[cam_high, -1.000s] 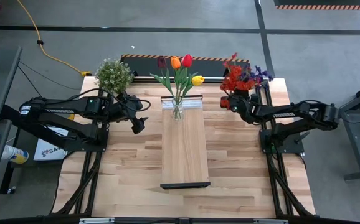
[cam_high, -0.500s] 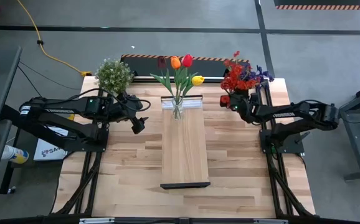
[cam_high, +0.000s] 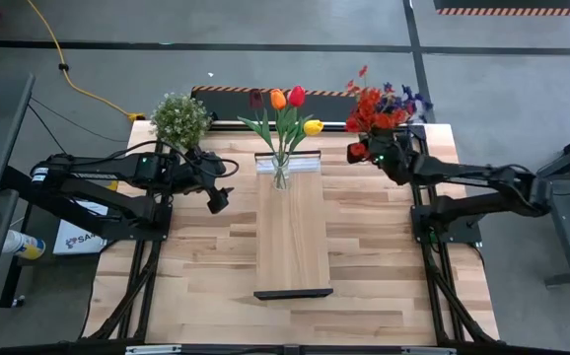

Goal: Pick and place flowers into a vace then onto a shelf
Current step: Put the transparent vase with flowers on the shelf

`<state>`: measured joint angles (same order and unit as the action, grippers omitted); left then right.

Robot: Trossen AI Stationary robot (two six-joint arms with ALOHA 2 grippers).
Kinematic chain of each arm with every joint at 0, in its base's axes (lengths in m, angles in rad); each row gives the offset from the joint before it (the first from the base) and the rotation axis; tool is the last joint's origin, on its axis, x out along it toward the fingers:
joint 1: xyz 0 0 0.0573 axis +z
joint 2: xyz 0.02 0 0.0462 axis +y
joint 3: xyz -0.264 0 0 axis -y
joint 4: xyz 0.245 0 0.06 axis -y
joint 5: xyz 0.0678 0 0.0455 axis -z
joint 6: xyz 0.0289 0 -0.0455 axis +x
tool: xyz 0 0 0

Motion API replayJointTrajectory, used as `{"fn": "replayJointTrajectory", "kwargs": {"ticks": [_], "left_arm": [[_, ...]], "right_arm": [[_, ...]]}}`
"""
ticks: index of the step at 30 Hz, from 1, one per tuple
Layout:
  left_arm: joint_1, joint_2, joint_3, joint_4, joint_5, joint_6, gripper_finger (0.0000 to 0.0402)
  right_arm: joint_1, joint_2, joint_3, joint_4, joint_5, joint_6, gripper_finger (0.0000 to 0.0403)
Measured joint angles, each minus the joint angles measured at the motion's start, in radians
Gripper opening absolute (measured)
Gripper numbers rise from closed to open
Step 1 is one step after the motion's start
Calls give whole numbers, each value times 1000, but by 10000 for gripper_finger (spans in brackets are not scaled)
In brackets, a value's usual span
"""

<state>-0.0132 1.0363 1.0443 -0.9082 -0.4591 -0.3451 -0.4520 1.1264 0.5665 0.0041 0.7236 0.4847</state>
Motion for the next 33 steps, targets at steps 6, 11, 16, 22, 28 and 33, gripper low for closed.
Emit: {"fn": "replayJointTrajectory", "kwargs": {"ticks": [6,11,16,22,28,33], "left_arm": [[0,0,0,-10,5,-3,397],[0,0,0,-9,5,-4,397],[0,0,0,-10,6,-24,397],[0,0,0,-11,40,-34,397],[0,0,0,-15,61,-56,397],[0,0,0,-20,62,-57,397]], "right_arm": [[58,-174,68,-180,2,-18,156],[137,-346,99,-306,11,2,156],[243,-475,128,-398,-34,35,156],[399,-528,173,-427,-112,30,156],[560,-497,225,-456,-184,31,156],[698,-434,269,-444,-180,31,156]]}}
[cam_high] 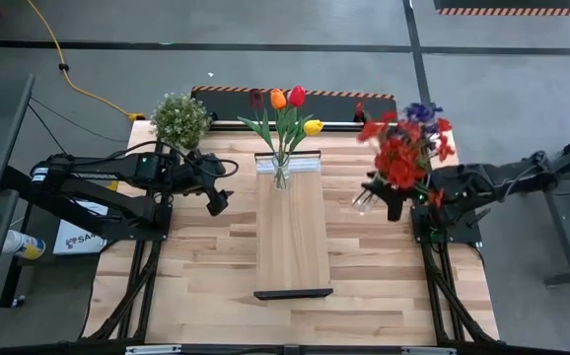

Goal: Pick and place flowers into a vace then onto a shelf
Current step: Put the transparent vase with flowers on the shelf

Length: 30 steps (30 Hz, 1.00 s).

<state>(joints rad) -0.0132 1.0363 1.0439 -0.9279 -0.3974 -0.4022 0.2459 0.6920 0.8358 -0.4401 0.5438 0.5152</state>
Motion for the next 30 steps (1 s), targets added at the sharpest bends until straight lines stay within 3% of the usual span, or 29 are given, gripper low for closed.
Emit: {"fn": "replayJointTrajectory", "kwargs": {"ticks": [4,13,21,30], "left_arm": [[0,0,0,-41,21,-10,397],[0,0,0,-221,105,-192,397],[0,0,0,-304,192,-261,397],[0,0,0,-458,210,-348,397]], "right_arm": [[90,82,38,15,12,-6,156],[208,309,189,65,88,-136,156],[229,516,347,90,74,-234,156],[213,621,373,278,50,-262,156]]}}
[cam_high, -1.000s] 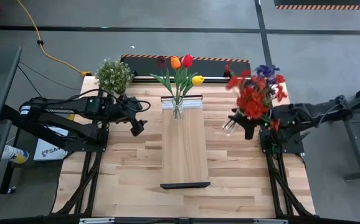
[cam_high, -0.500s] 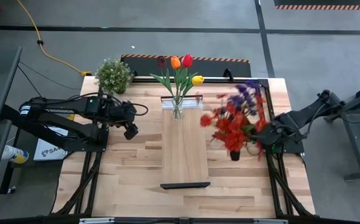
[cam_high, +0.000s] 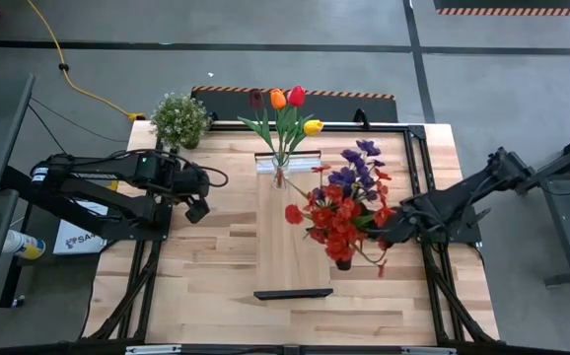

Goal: Pick and place flowers into a vace then onto a shelf
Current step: Put the transparent vase with flowers on the shelf

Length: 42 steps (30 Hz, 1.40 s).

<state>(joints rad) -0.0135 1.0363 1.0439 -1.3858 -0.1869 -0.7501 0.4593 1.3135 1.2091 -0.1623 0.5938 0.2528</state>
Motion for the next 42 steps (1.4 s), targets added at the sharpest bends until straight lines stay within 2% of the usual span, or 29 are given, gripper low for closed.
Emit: {"fn": "replayJointTrajectory", "kwargs": {"ticks": [6,17,29,42], "left_arm": [[0,-1,0,-39,51,-7,397],[0,-94,0,-37,39,12,397],[0,-237,0,-27,-64,12,397],[0,-338,0,-30,-71,35,397]], "right_arm": [[-1,60,0,68,1,47,156],[-25,142,0,131,-6,88,156],[-69,206,0,176,-52,114,156],[-73,252,0,186,-49,150,156]]}}
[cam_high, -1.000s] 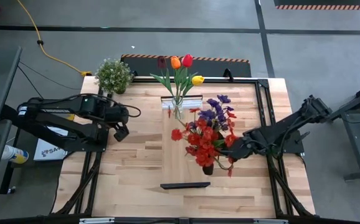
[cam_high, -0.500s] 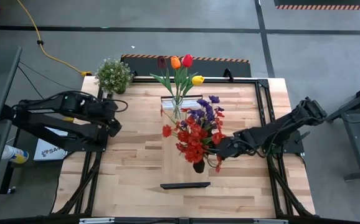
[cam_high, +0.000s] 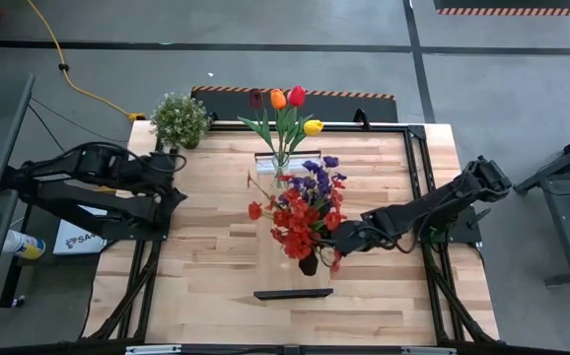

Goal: Pick and place flowers into a vace then onto a shelf
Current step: Put the transparent vase with flowers on the shelf

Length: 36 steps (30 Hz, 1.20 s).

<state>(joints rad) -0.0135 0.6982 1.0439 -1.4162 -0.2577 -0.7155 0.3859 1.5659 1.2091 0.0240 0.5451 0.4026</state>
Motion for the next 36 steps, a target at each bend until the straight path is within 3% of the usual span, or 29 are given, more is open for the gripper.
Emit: {"fn": "replayJointTrajectory", "kwargs": {"ticks": [10,20,36], "left_arm": [[0,-25,0,0,0,10,397],[0,-25,0,0,0,28,397],[0,-38,-1,-38,-7,86,397]], "right_arm": [[0,24,16,-33,4,9,156],[1,191,347,-413,33,-71,156],[9,192,274,-318,46,49,157]]}}
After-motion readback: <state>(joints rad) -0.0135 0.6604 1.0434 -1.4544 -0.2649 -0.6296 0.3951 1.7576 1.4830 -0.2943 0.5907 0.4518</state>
